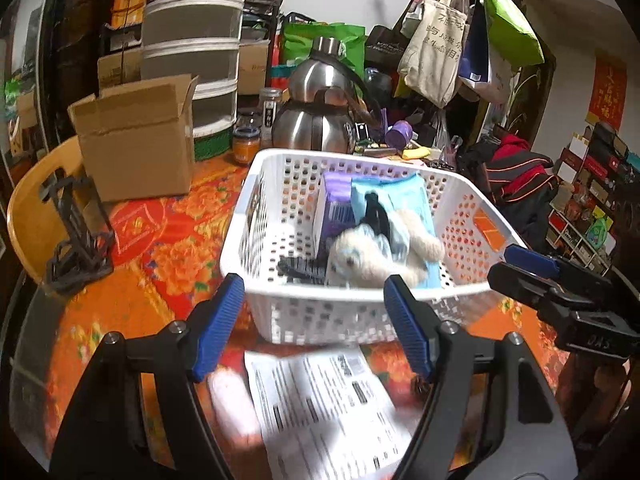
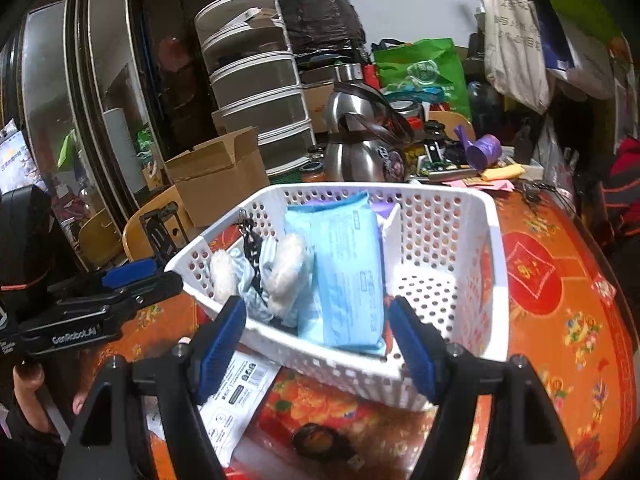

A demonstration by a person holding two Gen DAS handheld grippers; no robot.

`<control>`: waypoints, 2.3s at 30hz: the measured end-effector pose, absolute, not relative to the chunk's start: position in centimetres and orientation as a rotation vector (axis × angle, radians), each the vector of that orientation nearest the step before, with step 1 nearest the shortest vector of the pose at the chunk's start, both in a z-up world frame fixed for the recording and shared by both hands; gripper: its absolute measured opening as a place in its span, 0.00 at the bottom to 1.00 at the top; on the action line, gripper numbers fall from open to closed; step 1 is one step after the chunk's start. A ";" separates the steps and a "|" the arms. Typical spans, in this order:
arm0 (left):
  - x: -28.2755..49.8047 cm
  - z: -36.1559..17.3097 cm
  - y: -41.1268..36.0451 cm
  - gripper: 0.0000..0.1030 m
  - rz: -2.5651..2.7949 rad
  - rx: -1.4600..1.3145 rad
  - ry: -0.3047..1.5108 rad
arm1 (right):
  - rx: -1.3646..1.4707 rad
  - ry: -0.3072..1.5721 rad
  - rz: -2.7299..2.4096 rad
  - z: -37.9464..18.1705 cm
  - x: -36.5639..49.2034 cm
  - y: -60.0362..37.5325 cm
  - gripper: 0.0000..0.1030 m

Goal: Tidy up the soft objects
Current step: 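Move both grippers to the printed instruction sheet and close on it, then lift the instruction sheet over the basket and open both grippers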

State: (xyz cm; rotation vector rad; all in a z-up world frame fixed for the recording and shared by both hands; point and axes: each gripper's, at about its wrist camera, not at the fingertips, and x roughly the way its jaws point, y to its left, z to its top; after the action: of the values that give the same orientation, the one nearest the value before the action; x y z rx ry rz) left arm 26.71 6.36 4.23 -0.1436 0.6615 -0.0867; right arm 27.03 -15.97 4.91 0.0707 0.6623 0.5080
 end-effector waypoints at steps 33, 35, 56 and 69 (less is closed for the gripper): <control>21.3 -7.7 10.5 0.69 -0.121 -0.312 0.898 | 0.015 0.948 0.684 -5.4 22.1 -7.0 0.51; 21.3 -7.6 10.3 0.69 -0.120 -0.303 0.900 | 0.016 0.956 0.686 -5.6 22.5 -6.9 0.48; 19.2 -6.6 8.3 0.08 -0.126 -0.267 0.838 | -0.023 0.884 0.709 -4.9 21.0 -7.1 0.16; 14.5 -1.5 7.3 0.06 -0.131 -0.222 0.634 | -0.050 0.708 0.712 -0.5 17.2 -9.1 0.13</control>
State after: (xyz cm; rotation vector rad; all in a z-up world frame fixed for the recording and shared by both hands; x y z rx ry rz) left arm 14.47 7.29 -1.51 -0.2217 0.6340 -0.1307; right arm 17.23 -9.10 -0.49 -0.0498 0.7077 0.7125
